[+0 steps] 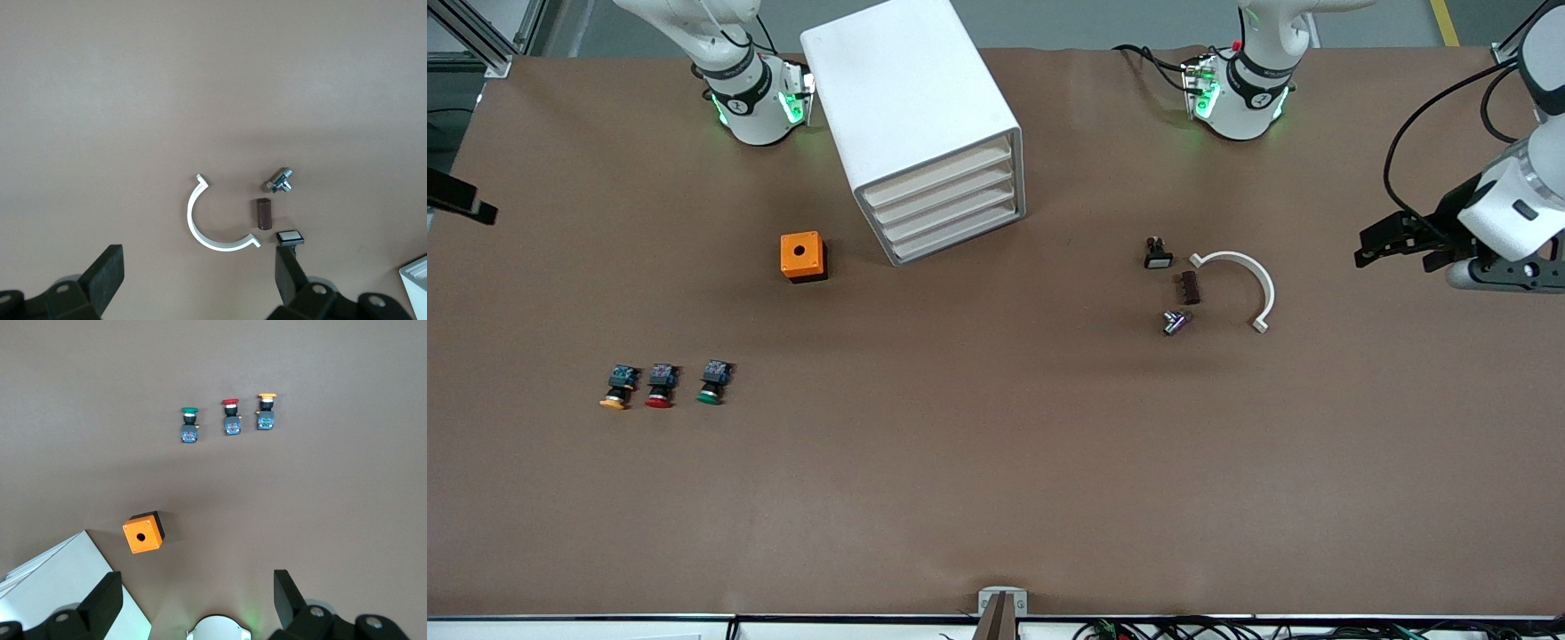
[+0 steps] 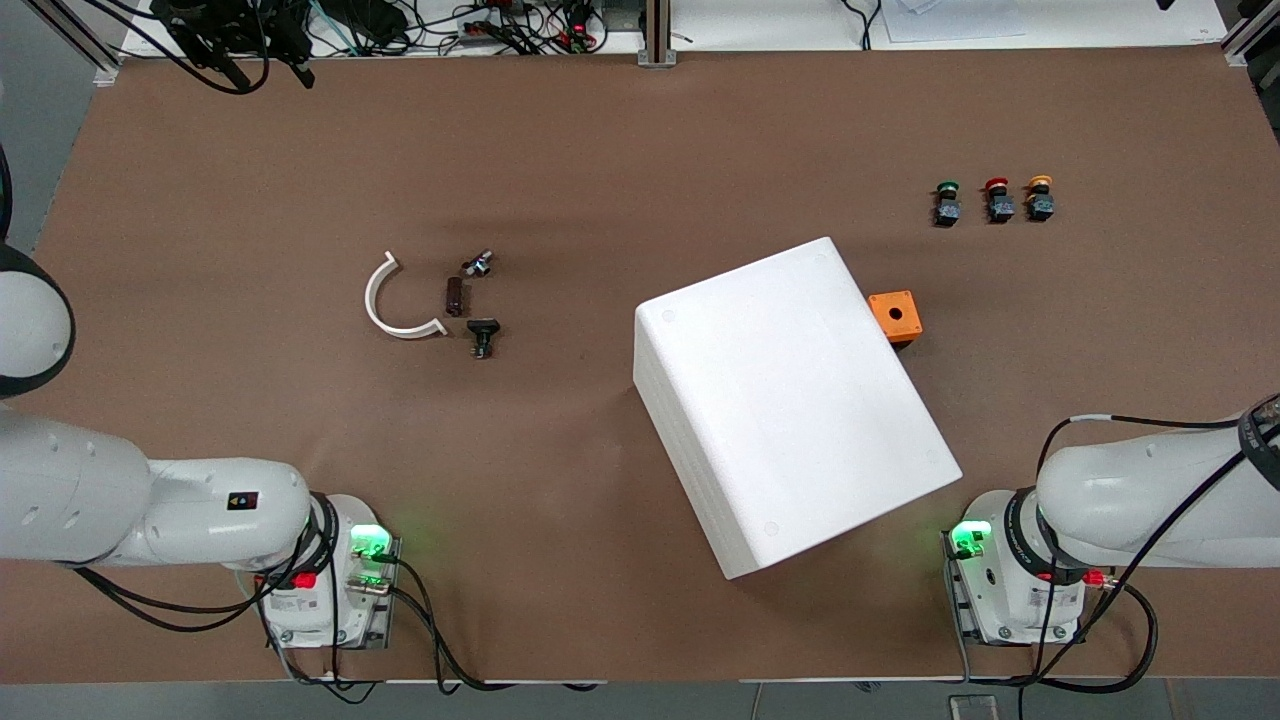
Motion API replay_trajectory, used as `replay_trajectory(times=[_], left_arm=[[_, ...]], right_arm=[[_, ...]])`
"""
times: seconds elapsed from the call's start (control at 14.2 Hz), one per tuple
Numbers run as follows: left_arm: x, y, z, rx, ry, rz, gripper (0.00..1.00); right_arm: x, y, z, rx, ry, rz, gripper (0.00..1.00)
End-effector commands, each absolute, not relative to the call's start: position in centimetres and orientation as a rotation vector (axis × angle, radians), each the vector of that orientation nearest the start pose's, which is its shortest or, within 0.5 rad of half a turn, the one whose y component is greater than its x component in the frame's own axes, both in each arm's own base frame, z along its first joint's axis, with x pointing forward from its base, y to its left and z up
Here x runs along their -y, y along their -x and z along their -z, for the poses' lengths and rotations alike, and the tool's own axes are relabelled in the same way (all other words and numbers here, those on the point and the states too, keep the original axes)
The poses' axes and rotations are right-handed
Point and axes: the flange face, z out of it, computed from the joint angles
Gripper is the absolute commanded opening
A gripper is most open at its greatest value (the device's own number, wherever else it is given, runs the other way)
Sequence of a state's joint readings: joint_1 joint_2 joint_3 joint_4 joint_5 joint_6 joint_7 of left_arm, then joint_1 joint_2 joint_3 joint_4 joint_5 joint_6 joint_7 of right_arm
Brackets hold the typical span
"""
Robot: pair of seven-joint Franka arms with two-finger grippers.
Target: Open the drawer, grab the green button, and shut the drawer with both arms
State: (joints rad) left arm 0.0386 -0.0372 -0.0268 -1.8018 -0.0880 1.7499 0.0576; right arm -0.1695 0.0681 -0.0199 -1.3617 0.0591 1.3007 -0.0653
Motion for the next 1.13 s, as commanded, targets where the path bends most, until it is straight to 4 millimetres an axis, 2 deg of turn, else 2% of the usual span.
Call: replay_trajectory(times=[0.0,0.21,0.56,0.84,1.06], left_arm=[[-0.6,-54.3,-55.7,-0.088,3.165,0.021,1.0],[-0.9,-54.6,-57.1,-0.088,3.158,0.064,1.0],[0.1,-55.8,-58.7,-0.127,3.131,0.139,1.0],[0.3,-57.5,-59.6,-0.132,3.129,0.183,1.0],[-0.3,-57.5,-60.0,-0.118,3.128,0.194,1.0]], right_arm=[[8.0,-51.7,-65.9,-0.128,3.076,-0.163,1.0],[6.0,-49.7,-65.7,-0.078,3.112,-0.08,1.0],[4.0,-49.0,-65.6,-0.014,3.132,-0.04,1.0],[4.2,-48.7,-65.4,-0.017,3.147,0.011,1.0],[4.3,-48.3,-65.1,-0.024,3.147,0.009,1.0]])
